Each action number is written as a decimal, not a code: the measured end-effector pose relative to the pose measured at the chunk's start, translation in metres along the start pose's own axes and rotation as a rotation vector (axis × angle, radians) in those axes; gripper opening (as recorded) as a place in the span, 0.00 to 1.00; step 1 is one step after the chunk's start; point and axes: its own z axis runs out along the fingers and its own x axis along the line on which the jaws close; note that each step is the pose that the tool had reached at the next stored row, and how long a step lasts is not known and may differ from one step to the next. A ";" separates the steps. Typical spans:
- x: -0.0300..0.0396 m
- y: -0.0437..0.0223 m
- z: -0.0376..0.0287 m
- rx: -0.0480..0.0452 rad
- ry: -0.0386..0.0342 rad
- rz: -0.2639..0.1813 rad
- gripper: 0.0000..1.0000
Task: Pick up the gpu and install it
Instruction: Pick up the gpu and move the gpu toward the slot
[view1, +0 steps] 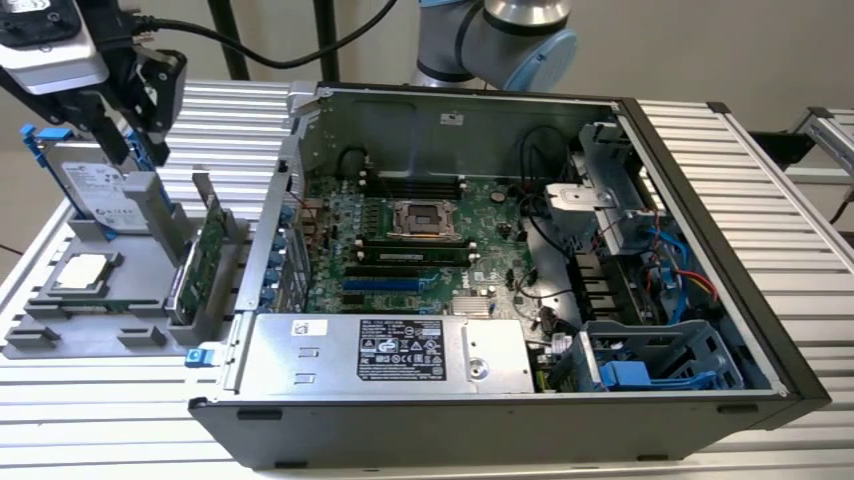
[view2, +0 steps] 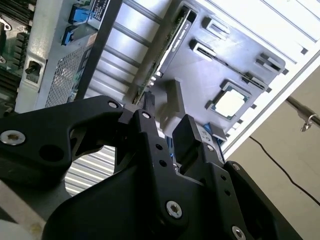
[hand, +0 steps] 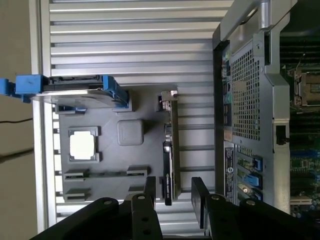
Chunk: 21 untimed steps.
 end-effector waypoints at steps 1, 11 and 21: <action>0.0000 0.0000 0.0005 -0.0001 -0.0001 0.000 1.00; 0.0001 -0.0002 0.0047 0.0000 0.0000 0.000 1.00; 0.0001 -0.0004 0.0077 -0.0001 -0.0001 0.000 1.00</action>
